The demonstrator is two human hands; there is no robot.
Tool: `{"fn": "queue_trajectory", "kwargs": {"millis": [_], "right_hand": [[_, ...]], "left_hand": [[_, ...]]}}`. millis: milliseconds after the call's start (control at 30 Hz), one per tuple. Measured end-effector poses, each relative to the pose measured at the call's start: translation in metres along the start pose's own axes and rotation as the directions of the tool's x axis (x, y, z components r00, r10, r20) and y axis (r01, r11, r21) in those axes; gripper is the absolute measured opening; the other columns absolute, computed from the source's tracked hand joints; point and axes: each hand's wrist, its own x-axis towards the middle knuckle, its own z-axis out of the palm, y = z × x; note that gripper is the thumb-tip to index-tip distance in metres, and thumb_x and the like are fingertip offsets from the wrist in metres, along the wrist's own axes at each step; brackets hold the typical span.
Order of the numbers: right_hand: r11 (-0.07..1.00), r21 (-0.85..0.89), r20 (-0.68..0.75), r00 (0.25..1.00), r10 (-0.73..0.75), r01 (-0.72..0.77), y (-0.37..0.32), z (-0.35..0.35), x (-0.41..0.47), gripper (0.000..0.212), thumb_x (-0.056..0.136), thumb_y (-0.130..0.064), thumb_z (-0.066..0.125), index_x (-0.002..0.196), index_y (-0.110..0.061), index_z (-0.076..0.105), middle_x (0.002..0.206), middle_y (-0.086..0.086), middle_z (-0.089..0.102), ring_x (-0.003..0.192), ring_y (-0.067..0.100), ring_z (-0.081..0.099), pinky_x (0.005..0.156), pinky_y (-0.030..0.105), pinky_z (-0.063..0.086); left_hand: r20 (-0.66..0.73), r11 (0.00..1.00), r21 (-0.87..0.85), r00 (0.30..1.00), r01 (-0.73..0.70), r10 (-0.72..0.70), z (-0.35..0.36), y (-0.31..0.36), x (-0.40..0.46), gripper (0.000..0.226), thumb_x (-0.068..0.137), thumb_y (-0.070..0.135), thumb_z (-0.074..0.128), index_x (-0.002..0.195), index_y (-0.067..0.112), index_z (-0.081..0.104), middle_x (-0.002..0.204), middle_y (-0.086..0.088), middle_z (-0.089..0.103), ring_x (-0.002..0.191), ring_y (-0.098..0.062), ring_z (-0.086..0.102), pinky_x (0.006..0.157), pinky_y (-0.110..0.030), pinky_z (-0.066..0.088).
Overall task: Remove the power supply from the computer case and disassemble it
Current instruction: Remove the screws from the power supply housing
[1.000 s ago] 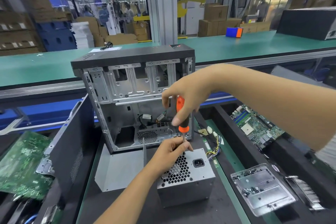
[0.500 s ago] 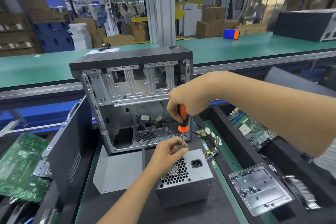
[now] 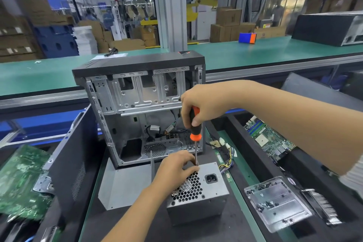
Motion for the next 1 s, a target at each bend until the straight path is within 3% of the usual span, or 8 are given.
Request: {"fn": "queue_trajectory", "kwargs": {"millis": [133,333,500,733,800,900,933,1000], "right_hand": [[1.000,0.024,-0.042,0.999,0.019,-0.018,0.000,-0.001,-0.003,0.022,0.089,-0.018,0.063,0.109,-0.027,0.069,0.103,-0.003,0.059,0.092,0.017,0.056,0.080,0.032,0.048],[0.998,0.029,-0.064,0.996,0.062,-0.060,-0.001,-0.010,-0.009,0.014,0.090,-0.019,0.061,0.101,-0.022,0.069,0.101,-0.001,0.064,0.085,0.016,0.057,0.076,0.031,0.049],[0.995,0.033,-0.051,0.994,0.093,-0.091,-0.003,-0.016,-0.015,0.012,0.090,-0.020,0.060,0.098,-0.021,0.069,0.093,-0.001,0.066,0.079,0.020,0.060,0.067,0.028,0.047],[0.990,0.051,-0.030,0.991,0.130,-0.128,-0.008,-0.006,-0.025,0.012,0.090,-0.022,0.059,0.096,-0.019,0.069,0.082,-0.002,0.065,0.080,0.024,0.064,0.063,0.026,0.046],[0.989,0.060,-0.028,0.990,0.138,-0.136,-0.010,-0.001,-0.029,0.012,0.091,-0.022,0.059,0.096,-0.019,0.069,0.082,-0.002,0.066,0.080,0.023,0.064,0.062,0.026,0.046],[0.987,0.064,-0.034,0.988,0.151,-0.149,-0.015,0.009,-0.033,0.011,0.091,-0.023,0.059,0.095,-0.020,0.069,0.086,0.000,0.068,0.081,0.022,0.064,0.062,0.024,0.045],[0.986,0.063,-0.040,0.987,0.157,-0.154,-0.016,0.014,-0.034,0.011,0.091,-0.024,0.058,0.095,-0.019,0.068,0.088,-0.002,0.067,0.082,0.020,0.063,0.062,0.024,0.045],[0.983,0.066,-0.048,0.984,0.174,-0.170,-0.019,0.024,-0.037,0.012,0.093,-0.023,0.057,0.097,-0.019,0.067,0.091,-0.004,0.062,0.083,0.017,0.058,0.061,0.021,0.042]], "left_hand": [[0.003,0.998,0.068,1.000,0.006,-0.006,-0.001,0.001,0.000,0.019,0.088,0.044,0.066,0.089,0.025,0.067,0.088,0.012,0.061,0.083,-0.009,0.055,0.076,-0.029,0.048],[0.110,0.970,0.241,0.994,-0.020,-0.007,-0.004,0.012,0.004,0.022,0.097,0.043,0.053,0.095,0.021,0.055,0.095,0.006,0.058,0.088,-0.018,0.057,0.080,-0.035,0.048],[0.114,0.938,0.344,0.993,-0.042,0.003,-0.001,0.020,0.006,0.023,0.101,0.034,0.043,0.086,0.018,0.034,0.081,0.002,0.038,0.076,-0.026,0.051,0.066,-0.034,0.037],[0.025,0.899,0.429,0.994,0.086,-0.107,-0.001,0.030,0.010,0.023,0.104,0.031,0.030,0.090,0.017,0.040,0.088,-0.004,0.054,0.082,-0.029,0.060,0.063,-0.035,0.035],[0.006,0.953,0.274,0.991,0.127,-0.134,-0.007,0.027,0.011,0.029,0.105,0.029,0.032,0.082,0.014,0.041,0.078,-0.004,0.050,0.075,-0.028,0.056,0.064,-0.037,0.038],[0.040,0.933,-0.250,0.966,0.257,-0.255,-0.018,0.023,0.002,0.036,0.104,0.031,0.042,0.073,0.012,0.038,0.065,-0.001,0.041,0.056,-0.017,0.037,0.056,-0.032,0.031],[0.106,0.806,-0.487,0.939,0.336,-0.328,-0.020,0.021,-0.001,0.034,0.103,0.032,0.044,0.075,0.013,0.038,0.063,0.000,0.041,0.052,-0.014,0.034,0.052,-0.028,0.030],[0.331,0.355,-0.809,0.862,0.468,-0.384,-0.022,0.022,-0.010,0.026,0.103,0.024,0.046,0.081,0.013,0.039,0.061,0.002,0.044,0.048,-0.009,0.033,0.044,-0.020,0.029]]}}
